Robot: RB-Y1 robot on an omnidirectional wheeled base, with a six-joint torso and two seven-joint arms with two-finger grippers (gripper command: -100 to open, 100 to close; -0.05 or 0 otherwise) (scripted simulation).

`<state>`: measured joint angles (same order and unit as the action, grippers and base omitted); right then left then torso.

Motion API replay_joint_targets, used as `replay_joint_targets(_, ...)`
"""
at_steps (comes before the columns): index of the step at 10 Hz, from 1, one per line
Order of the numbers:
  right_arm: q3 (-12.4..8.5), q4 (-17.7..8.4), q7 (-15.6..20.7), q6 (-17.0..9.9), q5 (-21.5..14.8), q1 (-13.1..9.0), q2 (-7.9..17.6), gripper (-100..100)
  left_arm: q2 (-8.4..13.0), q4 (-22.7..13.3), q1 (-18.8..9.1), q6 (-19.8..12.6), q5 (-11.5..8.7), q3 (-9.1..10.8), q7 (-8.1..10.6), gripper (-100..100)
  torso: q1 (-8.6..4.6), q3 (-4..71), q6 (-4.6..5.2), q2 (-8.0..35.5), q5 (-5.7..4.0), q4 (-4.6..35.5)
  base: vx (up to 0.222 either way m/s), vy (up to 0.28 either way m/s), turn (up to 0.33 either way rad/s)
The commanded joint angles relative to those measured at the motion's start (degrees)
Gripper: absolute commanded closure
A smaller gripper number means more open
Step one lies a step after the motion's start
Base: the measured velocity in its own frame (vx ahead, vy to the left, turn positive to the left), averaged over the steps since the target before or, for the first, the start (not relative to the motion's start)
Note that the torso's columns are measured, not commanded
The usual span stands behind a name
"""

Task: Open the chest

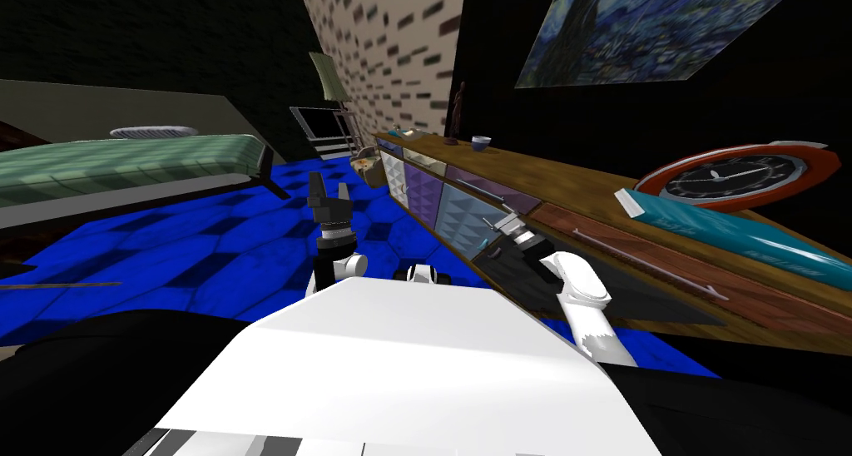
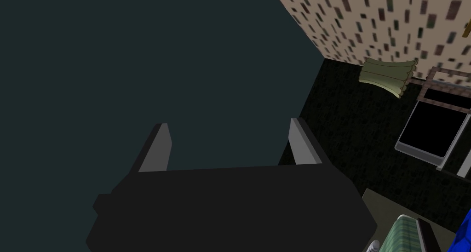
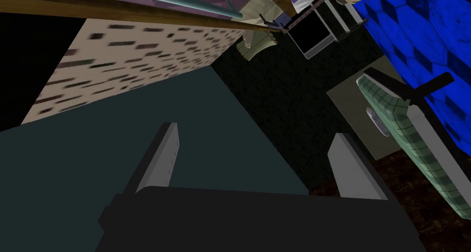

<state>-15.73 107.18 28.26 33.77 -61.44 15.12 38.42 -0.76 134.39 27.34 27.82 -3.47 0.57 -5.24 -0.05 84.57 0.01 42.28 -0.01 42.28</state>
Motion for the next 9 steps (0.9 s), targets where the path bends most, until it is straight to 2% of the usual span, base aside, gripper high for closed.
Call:
replay_joint_targets(1, -1.05, -2.46, 2.31, 0.33, -3.71, -1.13, 2.42, -100, 0.0, 0.0, 0.0, 0.0, 0.0, 0.0, 0.0, 0, 0.04, 0.0, 0.0, 0.0, 0.01, 0.0, 0.056, 0.059, -0.025)
replay_joint_targets(3, -2.45, -5.55, 5.08, 0.82, -7.47, -2.48, 5.36, -100, 0.0, 0.0, 0.0, 0.0, 0.0, 0.0, 0.0, 0, 0.02, -0.02, 0.0, 0.03, 0.01, 0.01, 0.057, 0.061, -0.032)
replay_joint_targets(4, -2.45, -5.55, 5.08, 0.82, -7.94, -2.48, 5.36, -100, 0.0, 0.0, 0.0, 0.0, 0.0, 0.0, 0.0, 0, 0.05, 0.0, 0.0, 0.0, 0.02, 0.0, 0.045, 0.052, -0.019)
replay_joint_targets(9, -5.23, -11.31, 10.57, 1.87, -16.4, -5.09, 11.15, -100, 0.0, 0.0, 0.0, 0.0, 0.0, 0.0, 0.0, 0, 0.02, 0.02, -0.02, -0.01, 0.01, -0.01, 0.057, 0.071, -0.035)
